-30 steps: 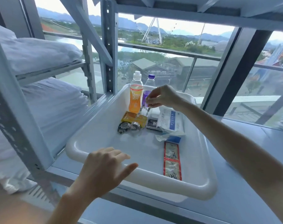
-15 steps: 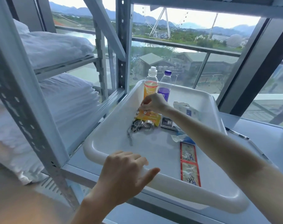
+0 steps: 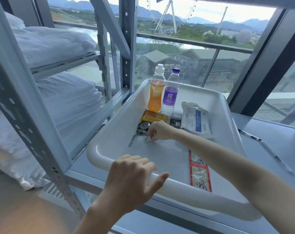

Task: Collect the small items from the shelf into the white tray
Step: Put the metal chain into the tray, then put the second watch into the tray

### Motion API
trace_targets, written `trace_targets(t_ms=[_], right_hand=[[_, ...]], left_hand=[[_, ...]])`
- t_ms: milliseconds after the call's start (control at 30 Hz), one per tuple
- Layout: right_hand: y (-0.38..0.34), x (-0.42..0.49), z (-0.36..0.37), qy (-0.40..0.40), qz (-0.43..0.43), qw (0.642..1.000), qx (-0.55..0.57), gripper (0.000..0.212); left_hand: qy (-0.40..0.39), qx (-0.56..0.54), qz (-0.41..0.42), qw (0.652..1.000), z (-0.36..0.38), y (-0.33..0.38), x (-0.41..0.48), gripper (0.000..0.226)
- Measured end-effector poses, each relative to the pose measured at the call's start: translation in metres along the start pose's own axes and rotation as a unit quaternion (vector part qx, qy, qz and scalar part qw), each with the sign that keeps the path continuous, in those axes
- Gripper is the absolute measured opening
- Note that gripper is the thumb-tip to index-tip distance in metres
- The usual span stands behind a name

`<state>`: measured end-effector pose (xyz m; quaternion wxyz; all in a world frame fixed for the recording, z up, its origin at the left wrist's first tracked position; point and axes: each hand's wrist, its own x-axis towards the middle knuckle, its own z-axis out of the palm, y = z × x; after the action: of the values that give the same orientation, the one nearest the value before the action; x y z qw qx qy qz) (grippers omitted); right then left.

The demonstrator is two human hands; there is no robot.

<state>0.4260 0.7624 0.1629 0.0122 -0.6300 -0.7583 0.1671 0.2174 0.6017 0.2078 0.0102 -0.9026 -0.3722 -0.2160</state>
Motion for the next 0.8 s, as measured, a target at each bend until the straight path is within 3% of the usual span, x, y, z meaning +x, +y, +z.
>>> trace_targets(t_ms=[200,333,533,667,800], right_hand=[[0.002,-0.021,-0.025,0.010,-0.019,0.999,-0.046,0.027],[0.019,-0.081,-0.055,0.096,0.000,0.995,-0.038,0.022],[0.068,-0.232,-0.067,0.264,0.050,0.962,0.049,0.013],[0.104,-0.322,-0.052,0.362,0.133,0.921,0.055,0.010],[0.150,-0.402,-0.031,0.341,0.267,0.896,0.093,0.011]], left_hand=[[-0.038,-0.028,-0.010,0.999,-0.007,0.006,0.003,0.057],[-0.041,-0.044,0.030,0.998,0.000,0.032,0.016,0.075],[-0.016,-0.073,0.128,0.989,0.011,0.101,0.045,0.047],[-0.014,-0.100,0.187,0.977,0.027,0.150,0.059,0.040],[-0.018,-0.120,0.255,0.959,0.051,0.203,0.063,0.039]])
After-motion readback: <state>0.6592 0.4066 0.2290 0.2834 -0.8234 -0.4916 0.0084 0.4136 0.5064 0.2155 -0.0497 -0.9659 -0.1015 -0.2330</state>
